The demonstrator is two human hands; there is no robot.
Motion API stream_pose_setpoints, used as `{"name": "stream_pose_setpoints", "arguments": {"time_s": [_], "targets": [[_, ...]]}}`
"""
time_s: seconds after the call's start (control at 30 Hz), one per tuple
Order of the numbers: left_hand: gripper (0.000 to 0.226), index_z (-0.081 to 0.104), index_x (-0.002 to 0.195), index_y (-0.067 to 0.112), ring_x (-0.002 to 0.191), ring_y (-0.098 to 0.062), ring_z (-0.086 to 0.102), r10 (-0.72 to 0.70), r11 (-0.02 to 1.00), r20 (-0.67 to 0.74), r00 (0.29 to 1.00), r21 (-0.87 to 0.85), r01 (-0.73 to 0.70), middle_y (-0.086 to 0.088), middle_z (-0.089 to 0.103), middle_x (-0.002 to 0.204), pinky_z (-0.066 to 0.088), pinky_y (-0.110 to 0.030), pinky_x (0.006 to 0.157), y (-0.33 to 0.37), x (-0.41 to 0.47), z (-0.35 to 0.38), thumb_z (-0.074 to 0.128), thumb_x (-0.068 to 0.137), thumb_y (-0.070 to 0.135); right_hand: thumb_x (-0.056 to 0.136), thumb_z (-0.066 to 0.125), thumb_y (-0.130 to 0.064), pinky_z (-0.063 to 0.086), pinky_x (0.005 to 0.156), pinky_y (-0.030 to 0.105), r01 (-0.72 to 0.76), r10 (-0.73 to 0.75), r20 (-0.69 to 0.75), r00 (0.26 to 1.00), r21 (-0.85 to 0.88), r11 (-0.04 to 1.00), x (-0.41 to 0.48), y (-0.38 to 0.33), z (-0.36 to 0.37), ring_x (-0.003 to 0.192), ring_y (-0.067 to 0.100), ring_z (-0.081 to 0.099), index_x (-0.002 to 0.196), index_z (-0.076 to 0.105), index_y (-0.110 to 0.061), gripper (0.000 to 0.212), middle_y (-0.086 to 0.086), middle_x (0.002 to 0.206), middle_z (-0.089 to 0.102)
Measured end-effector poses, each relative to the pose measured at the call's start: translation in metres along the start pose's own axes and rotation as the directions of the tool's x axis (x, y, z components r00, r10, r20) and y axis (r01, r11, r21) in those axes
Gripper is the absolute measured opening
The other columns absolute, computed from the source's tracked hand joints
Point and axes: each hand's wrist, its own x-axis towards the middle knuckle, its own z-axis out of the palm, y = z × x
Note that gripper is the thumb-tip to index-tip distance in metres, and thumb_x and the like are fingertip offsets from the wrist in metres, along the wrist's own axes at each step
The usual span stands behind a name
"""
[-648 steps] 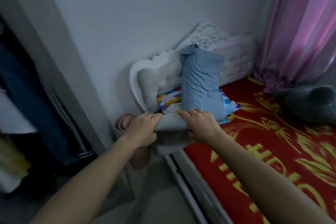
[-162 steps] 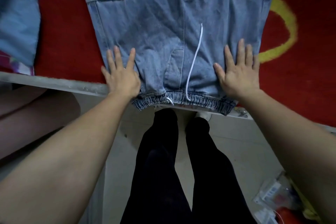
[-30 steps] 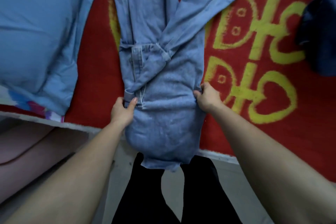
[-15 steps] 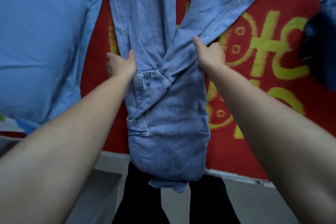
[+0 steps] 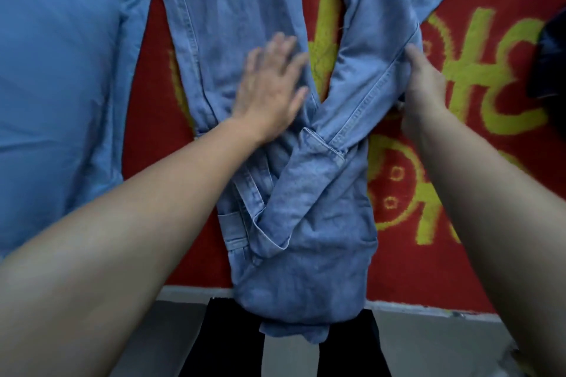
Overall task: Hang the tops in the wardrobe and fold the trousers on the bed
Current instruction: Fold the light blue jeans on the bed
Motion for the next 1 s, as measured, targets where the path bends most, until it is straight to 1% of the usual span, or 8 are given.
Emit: {"name": "stream_pose_setpoints", "arguments": {"time_s": [0.17, 0.3, 0.4, 0.5, 0.6, 0.77, 0.9, 1.0], "targets": [[0.066, 0.001, 0.158, 0.021, 0.151, -0.024, -0.013, 0.081, 0.983, 0.366, 0.927, 0.126, -0.136, -0.007, -0.013, 0.164, -0.003, -0.054, 0.12, 0.009, 0.032, 0.016, 0.025, 0.102, 0.047, 0.078, 0.068, -0.055, 0.052, 0.061, 0.024, -0.039, -0.011, 0.231, 0.973, 0.21, 0.977, 0.003, -0.017, -0.004, 0.082, 0.013, 0.074, 0.106, 0.073, -0.017, 0.047, -0.005, 0.093, 0.077], [0.072, 0.006, 0.158, 0.016, 0.152, -0.021, -0.003, 0.053, 0.995, 0.282, 0.958, 0.072, -0.076, -0.006, -0.003, 0.165, 0.003, -0.051, 0.121, 0.005, 0.023, 0.009, 0.032, 0.098, 0.048, 0.098, 0.05, -0.043, 0.051, 0.101, 0.046, -0.244, 0.047, 0.4, 0.915, 0.458, 0.855, -0.004, -0.023, -0.007, 0.113, 0.032, 0.067, 0.131, 0.062, -0.005, 0.052, 0.018, 0.124, 0.067], [0.068, 0.034, 0.15, 0.012, 0.149, -0.024, 0.021, -0.054, 0.998, 0.068, 0.996, 0.042, 0.051, -0.011, 0.024, 0.161, 0.022, -0.05, 0.116, -0.011, 0.004, 0.005, 0.036, 0.088, 0.04, 0.098, 0.053, -0.029, 0.048, 0.104, 0.05, -0.228, 0.031, 0.363, 0.931, 0.513, 0.828, -0.005, -0.03, -0.007, 0.118, 0.035, 0.063, 0.135, 0.058, -0.001, 0.047, 0.02, 0.13, 0.063], [0.053, 0.053, 0.134, 0.011, 0.139, -0.026, 0.039, -0.091, 0.986, 0.001, 0.996, 0.14, 0.09, -0.013, 0.044, 0.149, 0.035, -0.049, 0.103, -0.029, -0.015, 0.004, 0.034, 0.091, 0.035, 0.092, 0.059, -0.021, 0.055, 0.076, 0.027, -0.139, -0.021, 0.317, 0.948, 0.475, 0.869, -0.003, -0.033, -0.005, 0.081, 0.024, 0.07, 0.111, 0.07, 0.0, 0.03, 0.012, 0.097, 0.073], [0.036, 0.064, 0.11, 0.01, 0.111, -0.033, 0.055, -0.014, 0.978, -0.04, 0.999, 0.209, 0.022, -0.015, 0.059, 0.122, 0.041, -0.044, 0.08, -0.026, 0.006, -0.011, 0.042, 0.093, 0.032, 0.085, 0.063, -0.025, 0.029, 0.042, 0.017, -0.156, 0.013, 0.335, 0.942, 0.401, 0.903, 0.005, -0.033, -0.006, 0.042, 0.01, 0.041, 0.079, 0.059, -0.018, 0.01, -0.005, 0.06, 0.054], [0.024, 0.06, 0.11, 0.002, 0.102, -0.043, 0.055, 0.119, 0.96, 0.206, 0.971, 0.226, -0.166, -0.024, 0.052, 0.111, 0.036, -0.046, 0.068, -0.002, 0.06, -0.038, 0.045, 0.099, 0.017, 0.051, 0.082, -0.031, 0.03, 0.084, 0.039, -0.186, 0.043, 0.348, 0.936, 0.389, 0.902, 0.035, -0.019, -0.015, 0.092, 0.031, 0.038, 0.109, 0.056, -0.016, 0.065, 0.012, 0.107, 0.046], [0.026, 0.059, 0.113, 0.004, 0.097, -0.046, 0.058, 0.162, 0.934, 0.254, 0.954, 0.272, -0.231, -0.023, 0.05, 0.116, 0.032, -0.043, 0.063, 0.02, 0.08, -0.039, 0.039, 0.101, 0.014, 0.067, 0.071, -0.024, 0.042, 0.105, 0.056, -0.129, -0.026, 0.338, 0.941, 0.43, 0.893, 0.017, -0.035, -0.022, 0.09, 0.041, 0.048, 0.097, 0.061, -0.013, 0.033, 0.018, 0.097, 0.053], [0.031, 0.06, 0.115, 0.009, 0.104, -0.041, 0.056, 0.02, 1.0, 0.171, 0.985, -0.006, -0.019, -0.02, 0.053, 0.119, 0.039, -0.044, 0.073, 0.027, 0.078, -0.018, 0.038, 0.095, 0.019, 0.088, 0.043, -0.01, 0.053, 0.097, 0.051, -0.107, -0.091, 0.327, 0.941, 0.54, 0.835, 0.005, -0.046, -0.026, 0.09, 0.036, 0.067, 0.095, 0.066, -0.004, 0.024, 0.016, 0.087, 0.069]]}}
